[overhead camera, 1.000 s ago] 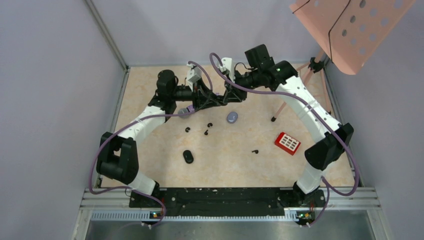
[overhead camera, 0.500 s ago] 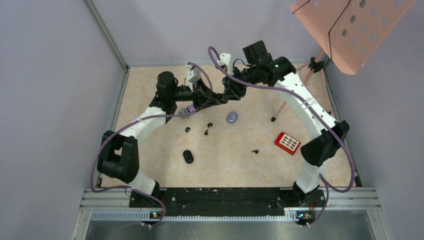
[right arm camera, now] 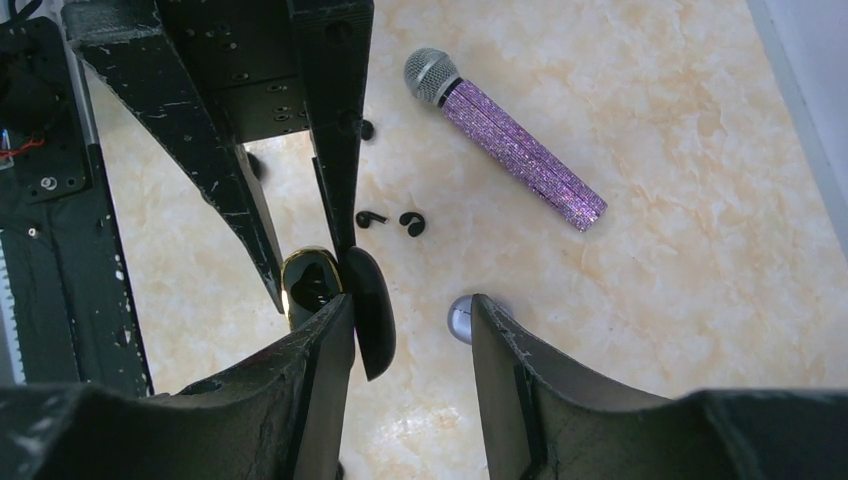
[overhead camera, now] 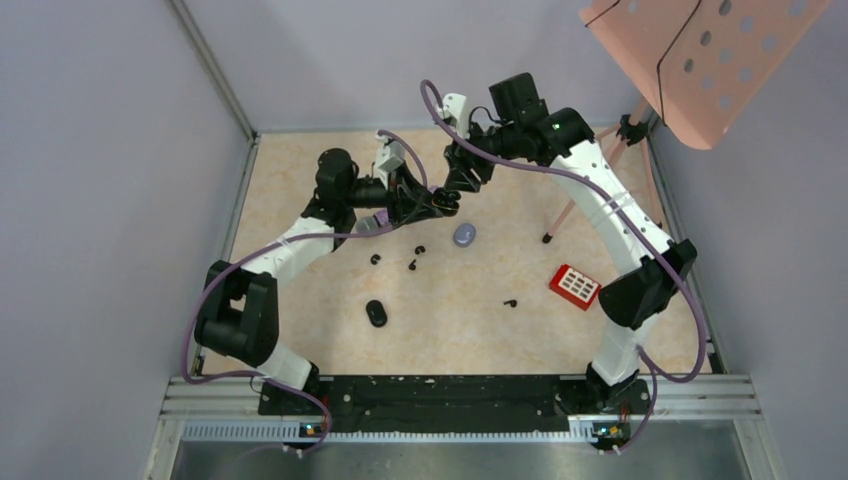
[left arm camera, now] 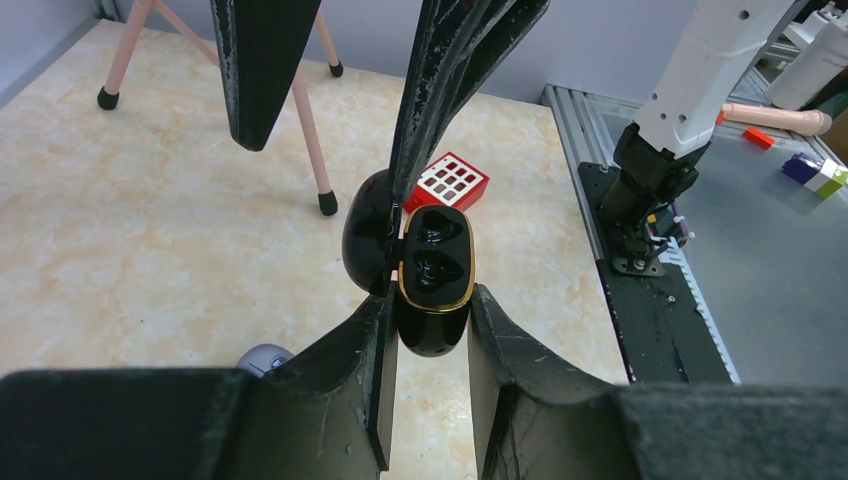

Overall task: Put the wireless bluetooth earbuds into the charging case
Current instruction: Open the charging case, then pick up the earbud from the center of the board.

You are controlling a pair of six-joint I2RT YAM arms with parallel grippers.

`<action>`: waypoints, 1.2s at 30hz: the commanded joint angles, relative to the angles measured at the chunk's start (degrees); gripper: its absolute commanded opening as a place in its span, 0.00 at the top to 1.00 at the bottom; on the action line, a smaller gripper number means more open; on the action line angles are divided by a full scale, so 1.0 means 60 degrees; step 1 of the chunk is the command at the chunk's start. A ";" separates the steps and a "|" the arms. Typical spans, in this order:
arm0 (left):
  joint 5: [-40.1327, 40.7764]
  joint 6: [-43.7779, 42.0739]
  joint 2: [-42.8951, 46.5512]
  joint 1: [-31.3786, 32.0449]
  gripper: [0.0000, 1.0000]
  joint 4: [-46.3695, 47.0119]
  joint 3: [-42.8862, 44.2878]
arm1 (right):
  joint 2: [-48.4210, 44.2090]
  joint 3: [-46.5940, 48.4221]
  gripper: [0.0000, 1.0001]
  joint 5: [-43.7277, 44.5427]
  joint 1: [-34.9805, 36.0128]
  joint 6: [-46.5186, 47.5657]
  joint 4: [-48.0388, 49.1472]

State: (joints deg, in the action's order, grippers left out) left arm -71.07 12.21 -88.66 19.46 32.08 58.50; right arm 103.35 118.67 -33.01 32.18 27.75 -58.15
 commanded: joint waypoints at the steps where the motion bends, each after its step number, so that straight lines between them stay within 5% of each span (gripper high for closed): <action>1: 0.0146 0.0283 0.0167 0.0019 1.00 0.0592 -0.0155 | -0.0112 0.0571 0.54 -0.0050 -0.0051 -0.0244 0.0275; 8: 0.0673 0.1030 0.0255 -0.0142 1.00 0.0853 -0.0487 | -0.0801 0.1238 0.51 0.0126 -0.0229 -0.1014 0.0272; 20: 0.2201 0.2506 0.1143 -0.1040 1.00 0.0863 -0.1511 | -0.4201 -0.7342 0.64 0.3188 -0.0557 -0.3760 0.1554; 28: 0.2606 0.2214 0.1585 -0.1286 1.00 0.0201 -0.1600 | -0.3637 -1.0039 0.69 0.3096 -0.0602 -0.5601 0.1836; 36: 0.2795 0.2257 0.2130 -0.1434 1.00 0.0004 -0.1897 | -0.2445 -1.0339 0.68 0.2900 -0.0785 -0.6328 0.2129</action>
State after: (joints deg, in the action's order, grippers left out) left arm -55.51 25.76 -79.20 11.33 31.38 48.18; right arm 86.37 56.99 -14.90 28.86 -6.24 -48.38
